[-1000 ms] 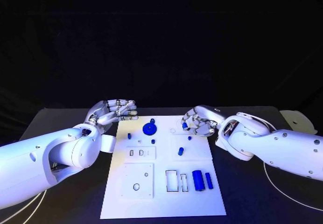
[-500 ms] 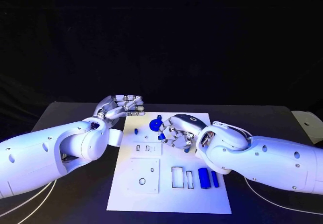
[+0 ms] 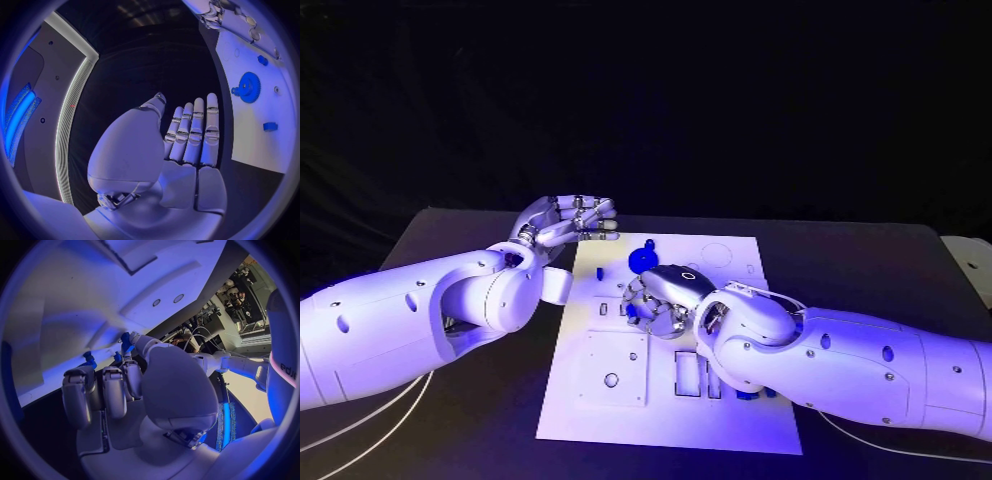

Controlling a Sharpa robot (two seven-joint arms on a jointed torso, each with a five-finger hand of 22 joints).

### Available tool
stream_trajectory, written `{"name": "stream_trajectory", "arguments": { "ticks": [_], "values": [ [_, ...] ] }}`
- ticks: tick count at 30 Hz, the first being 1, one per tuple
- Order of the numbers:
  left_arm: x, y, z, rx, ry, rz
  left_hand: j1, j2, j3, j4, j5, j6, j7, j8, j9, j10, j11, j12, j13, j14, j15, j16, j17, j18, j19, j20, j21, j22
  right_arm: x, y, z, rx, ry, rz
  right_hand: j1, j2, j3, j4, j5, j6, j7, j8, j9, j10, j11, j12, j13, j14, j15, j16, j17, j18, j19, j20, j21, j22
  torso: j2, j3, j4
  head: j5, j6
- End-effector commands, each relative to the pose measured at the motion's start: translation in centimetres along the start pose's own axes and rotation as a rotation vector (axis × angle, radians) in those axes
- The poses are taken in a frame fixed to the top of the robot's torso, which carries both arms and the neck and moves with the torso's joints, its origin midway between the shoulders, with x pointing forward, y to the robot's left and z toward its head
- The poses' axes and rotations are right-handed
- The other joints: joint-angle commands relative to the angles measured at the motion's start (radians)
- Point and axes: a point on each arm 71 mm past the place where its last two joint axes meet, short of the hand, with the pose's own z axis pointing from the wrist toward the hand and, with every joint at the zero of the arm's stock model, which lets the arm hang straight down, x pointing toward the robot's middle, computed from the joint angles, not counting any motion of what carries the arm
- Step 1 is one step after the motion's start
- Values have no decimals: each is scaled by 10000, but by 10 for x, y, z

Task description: Assemble the parts on the task board

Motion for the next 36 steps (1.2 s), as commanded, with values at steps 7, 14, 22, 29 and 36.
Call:
{"name": "stream_trajectory", "arguments": {
  "ticks": [7, 14, 22, 29, 36],
  "values": [
    [3, -1, 1, 77, 219, -51, 102, 19, 43, 3, 51, -84, 153, -55, -12, 45, 43, -44, 9, -94, -2, -55, 9, 136, 77, 4, 25, -17, 7, -1, 4, 363, 128, -594, -156, -27, 63, 22, 86, 87, -16, 278, 281, -59, -14, -42, 513, 836, -41, 15, 1670, -144, 1046, -64, 54, 2629, -1, 9, -5, 64, -106],
    [3, -1, 1, 69, 222, -52, 102, 19, 43, 3, 51, -84, 153, -55, -12, 45, 43, -44, 9, -94, -2, -55, 9, 136, 77, 4, 25, -17, 7, 0, 4, 450, 72, -751, -212, -44, 75, 27, 122, 89, -22, 296, 293, -47, -18, -37, 519, 833, -43, 11, 1658, -144, 1046, -65, 54, 2629, -1, 21, -3, 72, -135],
    [2, -1, 1, 60, 228, -53, 102, 19, 43, 3, 51, -84, 153, -55, -12, 45, 43, -44, 9, -94, -2, -55, 9, 136, 77, 4, 25, -17, 7, -2, 3, 599, 117, -885, -301, -79, 78, 43, 144, 96, -30, 322, 310, -44, -25, -49, 508, 831, -48, 6, 1649, -144, 1046, -68, 54, 2629, -6, 14, -12, 70, -142],
    [2, -1, 1, 57, 225, -52, 102, 19, 43, 3, 51, -84, 153, -55, -12, 45, 43, -44, 9, -94, -2, -55, 9, 136, 77, 4, 25, -17, 7, -5, 1, 733, 131, -941, -361, -106, 76, 55, 143, 97, -36, 338, 319, -46, -28, -62, 496, 829, -52, 1, 1635, -144, 1046, -70, 54, 2629, -9, 16, -11, 64, -141],
    [2, -1, 1, 54, 227, -53, 102, 19, 43, 3, 51, -84, 153, -55, -12, 45, 43, -44, 9, -94, -2, -55, 9, 136, 77, 4, 25, -17, 6, -6, 1, 752, 101, -945, -536, -196, 57, 107, 100, 80, -41, 365, 338, -40, -35, -75, 487, 828, -58, -3, 1629, -144, 1046, -76, 54, 2629, -6, 16, -10, 56, -145]
  ]
}}
